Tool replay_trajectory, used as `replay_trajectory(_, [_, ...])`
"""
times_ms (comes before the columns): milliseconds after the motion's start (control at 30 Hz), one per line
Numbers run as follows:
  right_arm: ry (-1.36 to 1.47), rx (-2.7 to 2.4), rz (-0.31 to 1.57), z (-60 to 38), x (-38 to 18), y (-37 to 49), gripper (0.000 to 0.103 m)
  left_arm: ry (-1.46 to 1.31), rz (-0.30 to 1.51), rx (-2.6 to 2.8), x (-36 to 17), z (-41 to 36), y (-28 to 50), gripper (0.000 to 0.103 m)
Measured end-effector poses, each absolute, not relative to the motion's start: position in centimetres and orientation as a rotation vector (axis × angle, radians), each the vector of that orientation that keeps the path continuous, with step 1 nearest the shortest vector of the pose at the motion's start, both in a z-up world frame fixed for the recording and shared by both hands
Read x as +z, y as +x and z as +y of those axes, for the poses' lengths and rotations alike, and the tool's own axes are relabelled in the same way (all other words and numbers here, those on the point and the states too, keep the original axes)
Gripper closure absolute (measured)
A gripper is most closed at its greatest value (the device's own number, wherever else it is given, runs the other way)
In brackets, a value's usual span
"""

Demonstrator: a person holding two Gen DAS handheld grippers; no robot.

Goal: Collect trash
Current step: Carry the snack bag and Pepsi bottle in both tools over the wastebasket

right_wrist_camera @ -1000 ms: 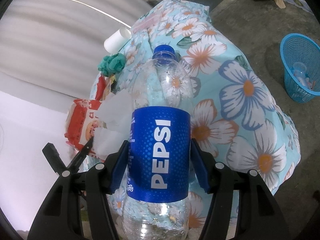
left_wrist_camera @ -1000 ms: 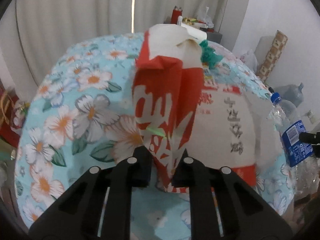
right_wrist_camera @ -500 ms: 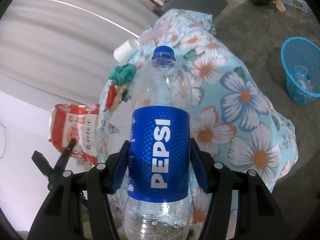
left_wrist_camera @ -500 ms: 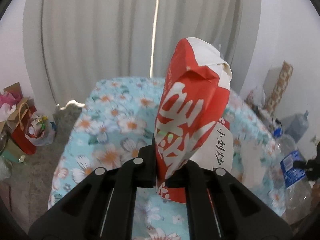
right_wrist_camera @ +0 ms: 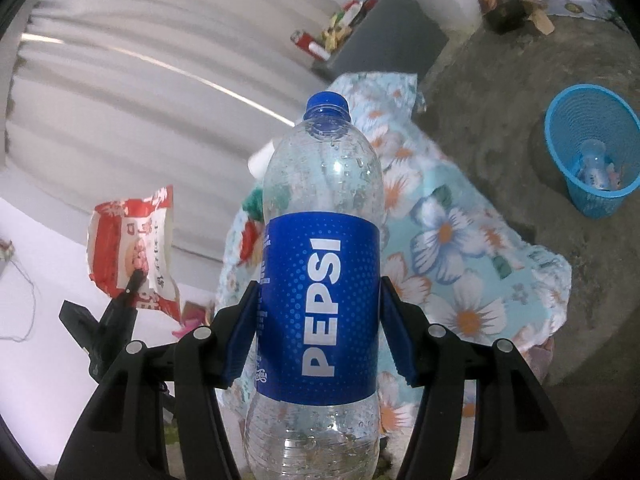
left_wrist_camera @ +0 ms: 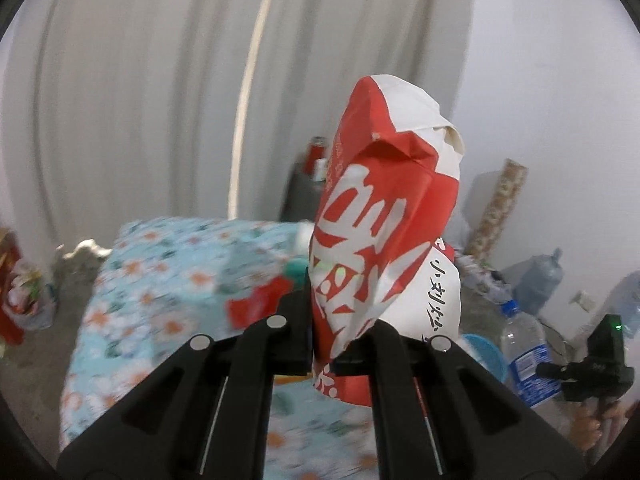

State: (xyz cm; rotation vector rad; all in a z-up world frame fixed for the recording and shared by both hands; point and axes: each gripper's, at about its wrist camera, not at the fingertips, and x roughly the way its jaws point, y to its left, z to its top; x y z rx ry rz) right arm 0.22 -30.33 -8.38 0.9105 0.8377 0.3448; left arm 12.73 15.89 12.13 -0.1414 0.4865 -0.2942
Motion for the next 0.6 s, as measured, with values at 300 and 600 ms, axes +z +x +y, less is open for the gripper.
replay_trajectory(300, [1.017,0.252,0.737,-37.0,-9.2,-2.4,0.046,-0.058,0.544,-0.525,13.5,3.1,16.6,0.1])
replay_trajectory(600, [1.173,0.014,0.708,-45.4,-14.8,-5.0,0.046,0.185,0.696,-0.701,8.9,-15.3,21.4,0.1])
